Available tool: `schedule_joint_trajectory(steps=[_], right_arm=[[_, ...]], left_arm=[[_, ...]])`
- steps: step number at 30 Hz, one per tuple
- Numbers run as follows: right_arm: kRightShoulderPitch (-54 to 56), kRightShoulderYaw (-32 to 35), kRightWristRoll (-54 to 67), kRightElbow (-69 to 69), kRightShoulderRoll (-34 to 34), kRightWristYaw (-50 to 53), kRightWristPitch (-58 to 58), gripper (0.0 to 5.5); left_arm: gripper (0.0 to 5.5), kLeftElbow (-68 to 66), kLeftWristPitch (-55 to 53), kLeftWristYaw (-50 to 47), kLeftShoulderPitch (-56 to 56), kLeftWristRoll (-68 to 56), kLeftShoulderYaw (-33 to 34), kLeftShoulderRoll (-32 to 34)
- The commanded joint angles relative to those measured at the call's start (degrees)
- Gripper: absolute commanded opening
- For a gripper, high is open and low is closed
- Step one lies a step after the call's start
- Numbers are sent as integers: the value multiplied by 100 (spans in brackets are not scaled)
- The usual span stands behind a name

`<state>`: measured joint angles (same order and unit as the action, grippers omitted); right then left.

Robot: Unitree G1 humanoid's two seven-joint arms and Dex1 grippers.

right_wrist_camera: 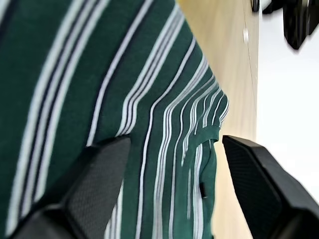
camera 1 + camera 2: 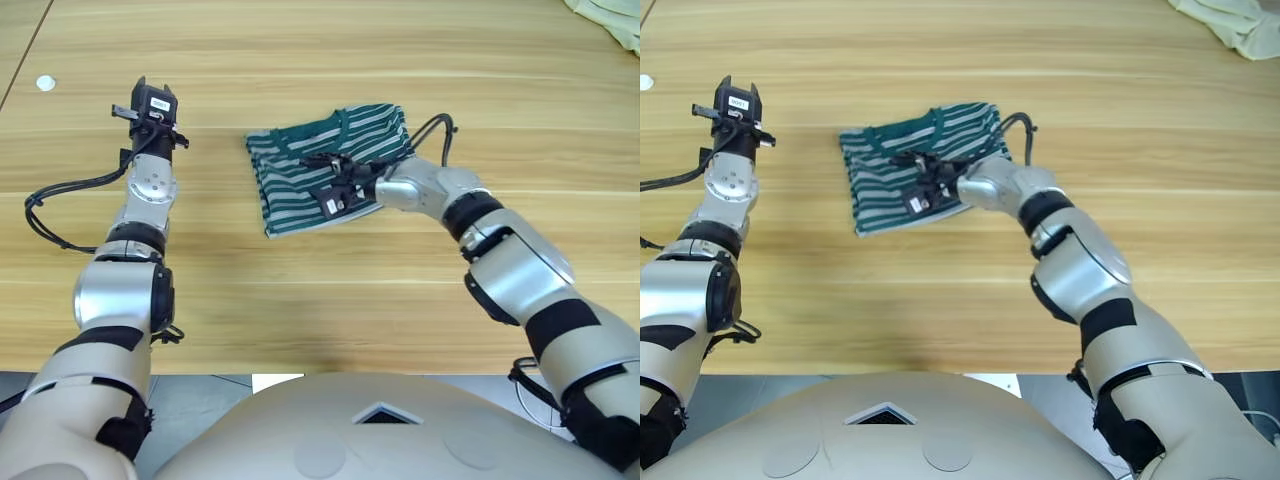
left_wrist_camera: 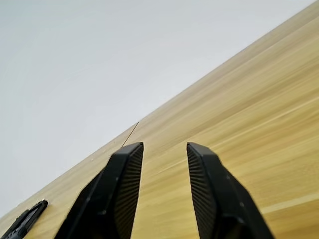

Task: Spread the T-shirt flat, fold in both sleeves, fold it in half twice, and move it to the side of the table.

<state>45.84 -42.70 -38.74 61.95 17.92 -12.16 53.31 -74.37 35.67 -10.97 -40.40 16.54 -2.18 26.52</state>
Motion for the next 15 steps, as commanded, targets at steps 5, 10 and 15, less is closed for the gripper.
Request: schedule_joint_trajectory(steps=[5,10,15], right_arm=[[-3023,1518,2381,-2667,3064,-1051,-188,341],[-2971,2317,4505,-3301,2285,-1441,-218,341],[-2526,3386,6849,-3530,1071,-1877,-1177,341]], left_arm=[[162,286,483,108,-346,1062,-1071,4],[162,260,798,187,-558,1498,-1584,-180],[162,186,1235,483,-887,1735,-2065,-929]])
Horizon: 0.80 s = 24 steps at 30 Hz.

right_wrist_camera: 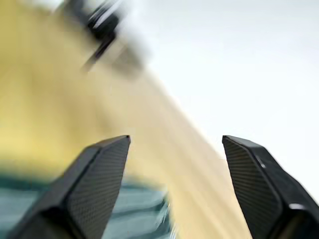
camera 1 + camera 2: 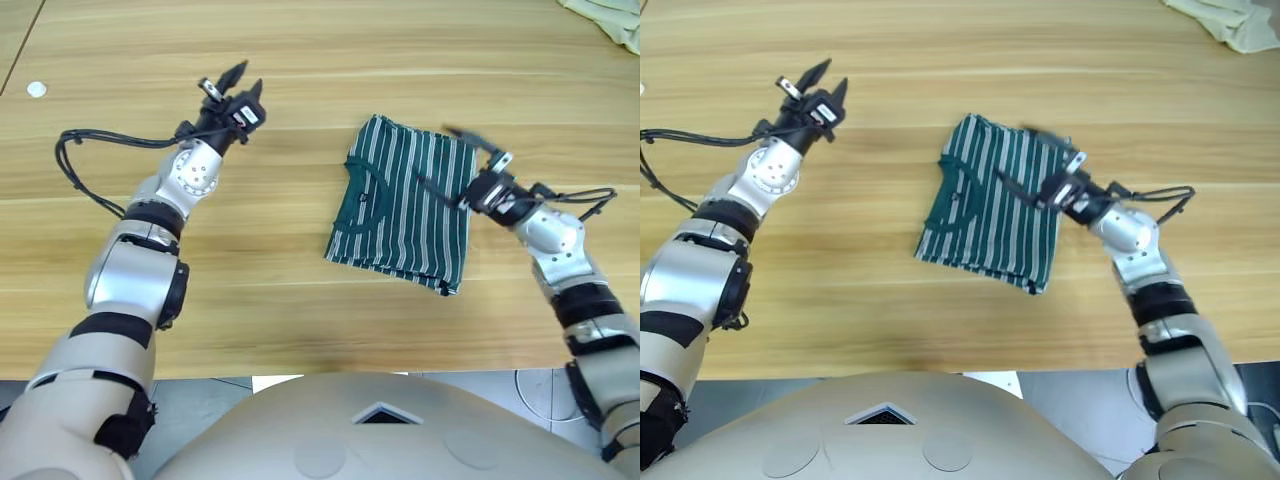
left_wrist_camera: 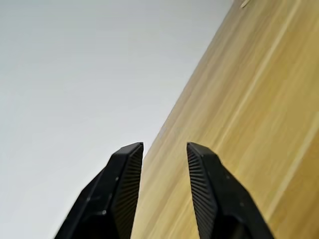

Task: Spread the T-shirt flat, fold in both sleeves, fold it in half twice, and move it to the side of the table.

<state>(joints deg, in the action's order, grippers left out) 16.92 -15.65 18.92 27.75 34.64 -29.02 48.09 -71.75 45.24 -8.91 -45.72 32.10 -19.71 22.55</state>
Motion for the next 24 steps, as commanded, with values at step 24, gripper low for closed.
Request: schedule_joint_trajectory(steps=[24], right_arm=[[779,1592,-1127,643,-1281,548,-1516,341]], left_arm=[[162,-380,-89,1209,1375,1222,-2065,-586]])
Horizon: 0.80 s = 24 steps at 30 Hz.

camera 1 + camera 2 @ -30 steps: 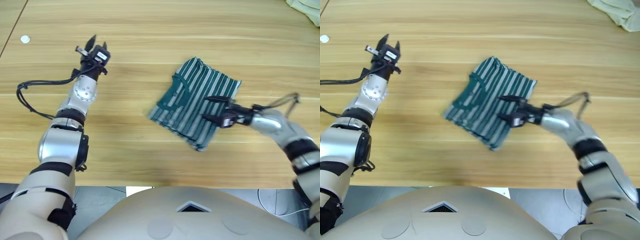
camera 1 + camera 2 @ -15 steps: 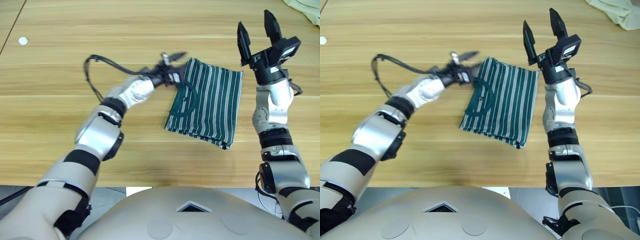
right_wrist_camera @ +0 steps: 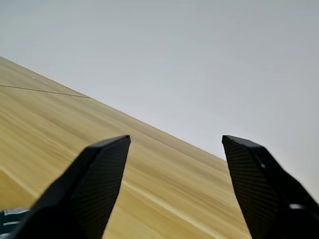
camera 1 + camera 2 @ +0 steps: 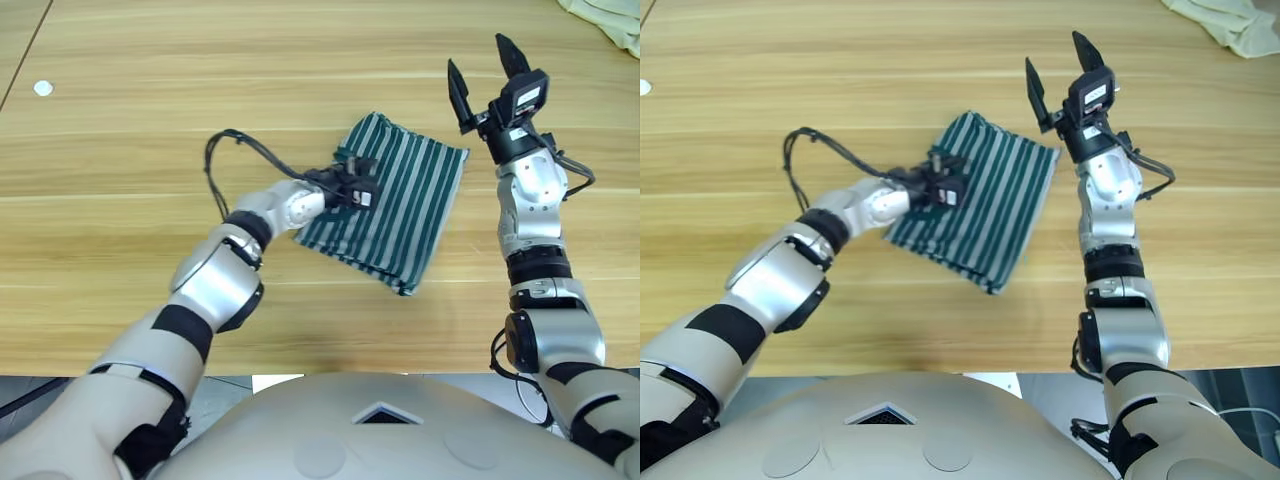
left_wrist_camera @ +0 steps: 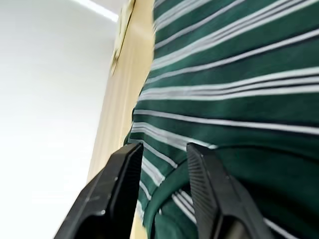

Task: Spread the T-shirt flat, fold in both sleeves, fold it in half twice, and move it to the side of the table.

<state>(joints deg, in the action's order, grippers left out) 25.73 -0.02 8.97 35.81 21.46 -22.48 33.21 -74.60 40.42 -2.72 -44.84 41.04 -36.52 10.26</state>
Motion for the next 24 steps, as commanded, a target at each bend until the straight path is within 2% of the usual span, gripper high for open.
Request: schedule_joint_trajectory(steps=[1,4,6,12,17,20,22,24], right_arm=[[-119,25,-149,-201,24,-119,-32,341],[-222,9,-190,-281,-6,-150,-11,341],[-352,-10,-286,-279,-2,-114,22,341],[-729,-63,-792,-214,134,95,32,341],[-944,-56,-1087,-444,245,127,183,341],[-1492,-9,-1179,-1144,655,-104,664,341],[-1946,82,-1898,-1632,1152,42,974,341],[-2838,351,-2556,-2345,1886,-87,1224,341]], left_arm=[[162,124,717,677,1480,276,-442,798],[162,926,1372,987,1997,-129,-404,1146],[162,1593,1416,1149,2348,-456,-333,1293],[162,3993,-112,1148,3171,-1344,391,1196],[162,5135,-1051,664,3035,-1467,1373,1295],[162,6016,-1041,656,3202,-1898,2095,1552],[162,6686,-916,1063,3601,-2550,2505,1948],[162,6872,-666,1476,4263,-2689,3036,2846]])
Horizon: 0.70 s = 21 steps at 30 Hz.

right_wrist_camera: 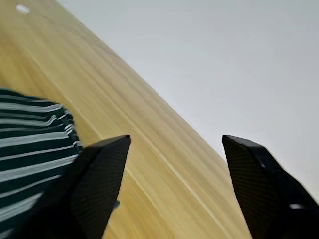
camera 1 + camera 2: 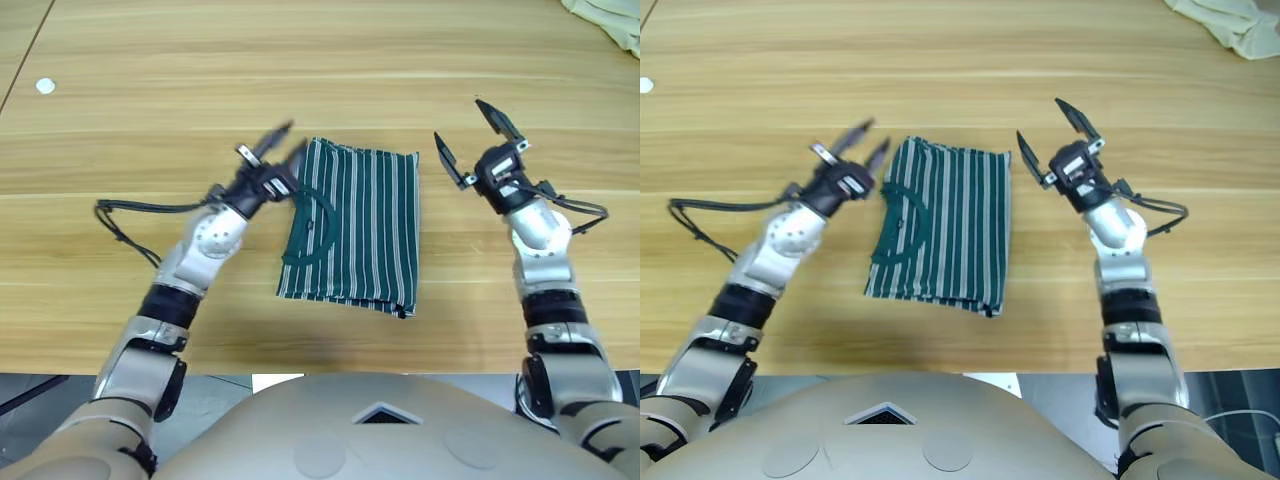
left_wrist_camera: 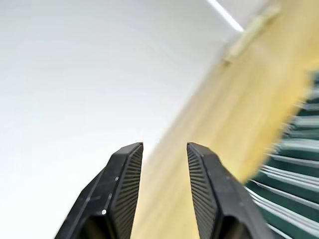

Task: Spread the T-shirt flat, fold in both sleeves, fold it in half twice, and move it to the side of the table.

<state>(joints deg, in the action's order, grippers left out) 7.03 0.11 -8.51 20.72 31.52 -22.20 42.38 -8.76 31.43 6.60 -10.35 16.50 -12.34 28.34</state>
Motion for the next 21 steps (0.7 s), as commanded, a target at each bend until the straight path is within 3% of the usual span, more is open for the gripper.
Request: schedule_joint_trajectory(steps=[1,6,10,21], right_arm=[[-1404,475,-1044,-1123,1182,-209,316,341],[-3178,150,-1345,-2349,1791,-1023,-187,343],[-3452,43,-1483,-2806,1902,-1276,-522,343],[-3477,-471,-1445,-3113,1974,-1439,-530,343]], left_arm=[[162,209,387,785,1166,-259,797,1462],[229,393,617,2115,2564,-348,642,2662],[299,1062,709,2990,2894,-266,333,3100],[313,-211,1722,3742,1053,585,-1348,2089]])
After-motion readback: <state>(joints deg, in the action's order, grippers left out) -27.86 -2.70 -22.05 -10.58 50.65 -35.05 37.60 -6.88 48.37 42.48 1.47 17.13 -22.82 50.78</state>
